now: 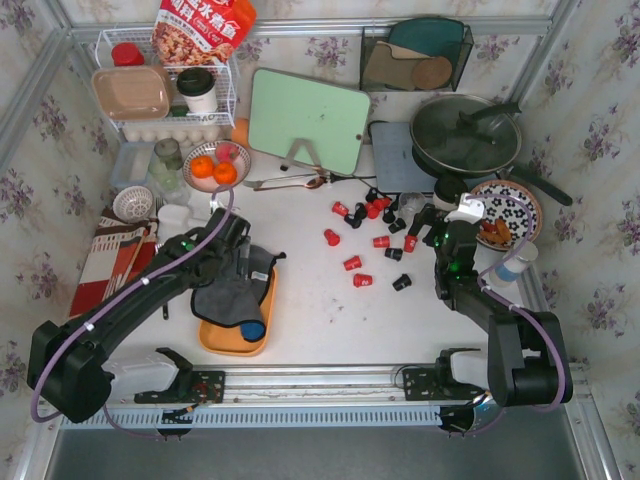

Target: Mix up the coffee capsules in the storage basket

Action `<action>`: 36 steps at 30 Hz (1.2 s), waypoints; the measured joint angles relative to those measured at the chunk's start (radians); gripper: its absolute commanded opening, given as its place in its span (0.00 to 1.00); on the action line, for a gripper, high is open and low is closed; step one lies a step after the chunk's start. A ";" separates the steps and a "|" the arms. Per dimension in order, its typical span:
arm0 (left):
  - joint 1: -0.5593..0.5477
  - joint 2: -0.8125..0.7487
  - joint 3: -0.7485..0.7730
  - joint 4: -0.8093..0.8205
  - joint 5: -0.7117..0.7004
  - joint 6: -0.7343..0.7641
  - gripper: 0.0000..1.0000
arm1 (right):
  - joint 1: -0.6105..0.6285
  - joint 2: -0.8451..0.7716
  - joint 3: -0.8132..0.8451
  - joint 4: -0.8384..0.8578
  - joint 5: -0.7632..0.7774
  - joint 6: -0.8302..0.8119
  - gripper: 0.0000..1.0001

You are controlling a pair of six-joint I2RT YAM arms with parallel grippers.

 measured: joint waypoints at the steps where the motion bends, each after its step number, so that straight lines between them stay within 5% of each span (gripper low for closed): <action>1: 0.000 -0.003 -0.013 0.004 0.010 -0.006 0.68 | 0.000 0.000 0.000 0.000 0.000 0.000 1.00; 10: -0.003 -0.019 -0.115 0.045 0.077 -0.053 0.63 | 0.000 0.003 0.006 -0.001 -0.002 0.000 1.00; 18: -0.013 -0.023 -0.160 0.095 0.096 -0.063 0.41 | 0.000 0.003 0.011 -0.002 -0.002 0.000 1.00; 31: -0.021 -0.028 -0.146 0.108 0.028 -0.061 0.49 | 0.000 0.008 0.011 -0.007 -0.002 0.001 1.00; 36: -0.021 -0.063 -0.095 0.123 -0.027 -0.058 0.62 | 0.000 0.008 0.011 -0.008 -0.003 0.001 1.00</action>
